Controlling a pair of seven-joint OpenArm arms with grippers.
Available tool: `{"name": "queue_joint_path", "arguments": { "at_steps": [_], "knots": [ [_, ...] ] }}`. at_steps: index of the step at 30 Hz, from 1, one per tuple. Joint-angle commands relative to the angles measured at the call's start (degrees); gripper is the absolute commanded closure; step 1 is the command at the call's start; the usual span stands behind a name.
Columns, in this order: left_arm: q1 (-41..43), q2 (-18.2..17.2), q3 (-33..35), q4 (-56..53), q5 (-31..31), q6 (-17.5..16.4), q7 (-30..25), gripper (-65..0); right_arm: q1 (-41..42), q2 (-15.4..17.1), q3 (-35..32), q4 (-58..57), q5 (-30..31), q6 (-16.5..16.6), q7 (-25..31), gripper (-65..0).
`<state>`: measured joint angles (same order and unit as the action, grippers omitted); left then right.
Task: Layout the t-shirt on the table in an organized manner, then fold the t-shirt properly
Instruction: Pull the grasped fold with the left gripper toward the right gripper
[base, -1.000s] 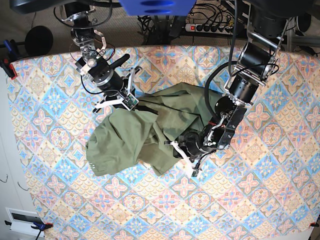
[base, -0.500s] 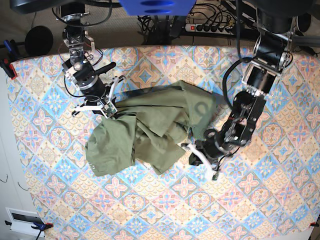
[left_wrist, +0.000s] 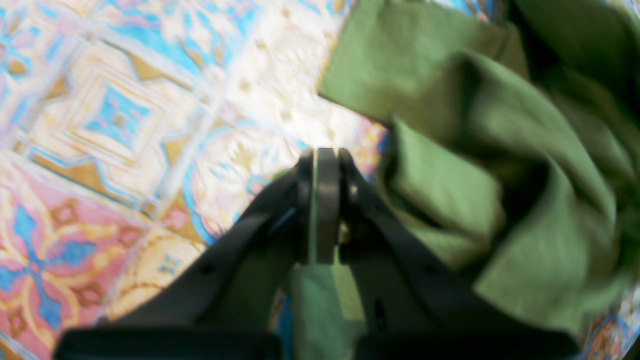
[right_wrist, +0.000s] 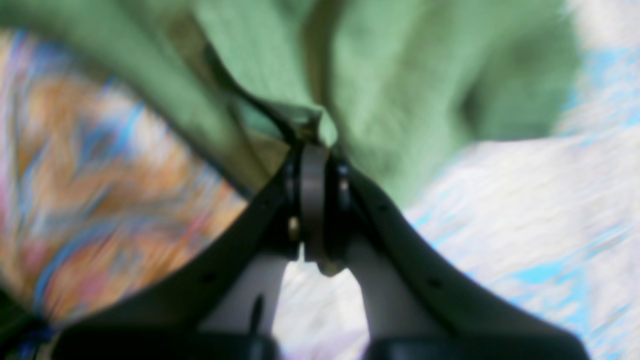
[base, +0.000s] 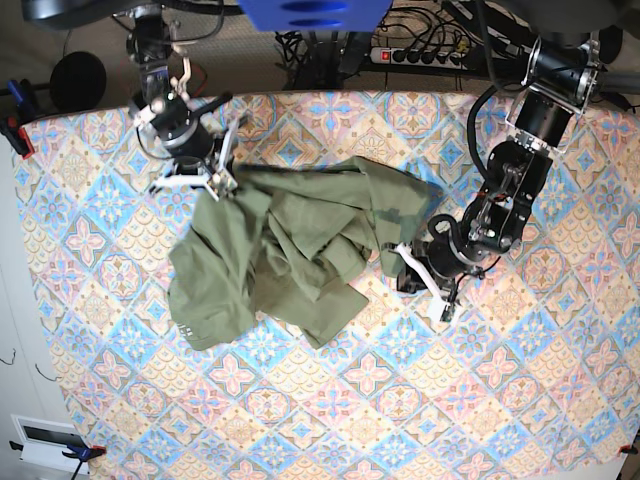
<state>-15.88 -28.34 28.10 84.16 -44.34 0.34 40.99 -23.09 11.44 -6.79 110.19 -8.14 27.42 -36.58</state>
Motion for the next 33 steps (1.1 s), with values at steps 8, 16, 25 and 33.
{"name": "queue_joint_path", "arguments": {
  "at_steps": [8, 16, 25, 33],
  "knots": [
    [-13.6, 5.6, 8.1, -7.9, 4.0, -0.3, -1.7, -33.5, 0.0, 0.3, 0.2, 1.1, 0.4, -0.8, 1.8, -0.2],
    [-24.0, 5.4, 31.2, -8.0, 18.4, -5.2, -1.9, -35.0, 0.3, 0.3, 0.3, 1.1, 0.4, -0.8, 1.8, -0.2],
    [-29.7, 5.9, 39.2, -10.5, 18.5, -7.1, -2.0, -35.5, 0.4, 0.3, 0.1, 1.1, 0.4, -0.8, 1.8, -0.2],
    [-30.7, 9.6, 41.2, -13.3, 18.4, -11.1, -2.0, -35.8, 0.3, 0.3, 0.0, 1.2, 0.4, -0.8, 1.8, -0.2]
  ]
}}
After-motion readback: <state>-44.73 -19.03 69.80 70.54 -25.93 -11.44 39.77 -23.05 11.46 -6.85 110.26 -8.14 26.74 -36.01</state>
